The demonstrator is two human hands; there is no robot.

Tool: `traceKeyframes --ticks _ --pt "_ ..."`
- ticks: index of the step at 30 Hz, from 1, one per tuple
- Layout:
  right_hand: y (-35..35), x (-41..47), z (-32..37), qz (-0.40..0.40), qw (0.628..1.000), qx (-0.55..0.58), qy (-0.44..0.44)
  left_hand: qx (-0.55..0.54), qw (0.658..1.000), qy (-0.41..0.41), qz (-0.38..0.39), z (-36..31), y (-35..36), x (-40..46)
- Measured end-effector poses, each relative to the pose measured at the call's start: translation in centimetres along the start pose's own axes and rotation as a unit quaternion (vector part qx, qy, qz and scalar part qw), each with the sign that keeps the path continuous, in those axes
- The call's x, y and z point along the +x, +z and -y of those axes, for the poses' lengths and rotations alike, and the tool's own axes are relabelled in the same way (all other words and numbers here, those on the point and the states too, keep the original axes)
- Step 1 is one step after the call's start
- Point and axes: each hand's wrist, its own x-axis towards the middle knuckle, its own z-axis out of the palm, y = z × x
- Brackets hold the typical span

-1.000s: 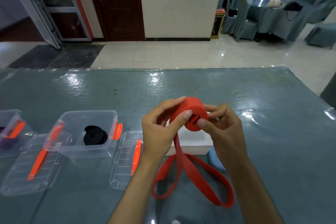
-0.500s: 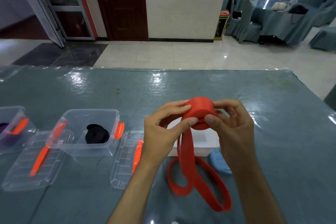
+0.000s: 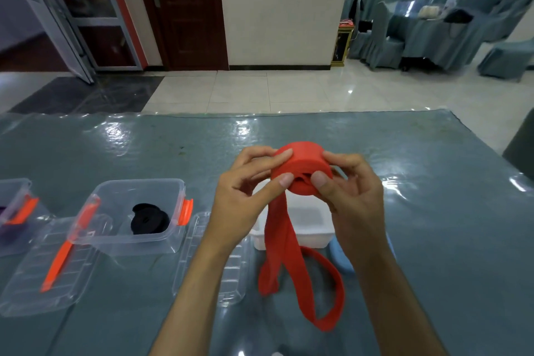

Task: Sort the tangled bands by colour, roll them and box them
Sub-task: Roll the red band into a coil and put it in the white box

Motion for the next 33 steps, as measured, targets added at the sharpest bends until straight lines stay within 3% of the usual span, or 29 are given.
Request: traceKeyframes --ticks 3,8,13,18,21,24,29,33 --pt "-0.3 0.0 -0.6 0.030 0.998 -0.028 0.041 0.031 0.999 0.015 0.022 -0.3 -0.8 0.1" --pt "0.3 0.5 1.1 0.025 0.998 -0.047 0.022 0.000 0.999 0.019 -0.032 -0.1 -0.1 -0.4" --pt "1.2 1.5 2.1 0.000 0.999 0.043 0.007 -0.017 0.999 0.015 0.036 -1.6 -0.1 1.2" --pt "0.8 2.7 3.8 0.042 0.999 -0.013 0.025 -0.005 0.998 0.067 -0.004 -3.3 0.7 3.2" --pt "1.3 3.6 5.2 0.040 0.999 -0.025 -0.020 -0.013 0.997 0.070 -0.007 -3.4 1.2 4.0" --pt "2.4 4.3 6.0 0.018 0.998 0.033 -0.054 -0.016 0.997 0.077 0.008 -4.1 1.6 5.0" --pt "2.5 5.6 7.0 0.032 0.998 0.002 -0.059 -0.024 0.988 0.140 -0.064 -5.8 2.5 6.3" --pt "2.6 6.6 8.8 0.027 0.995 -0.023 -0.093 -0.052 0.987 0.133 -0.073 -5.9 3.0 7.0"
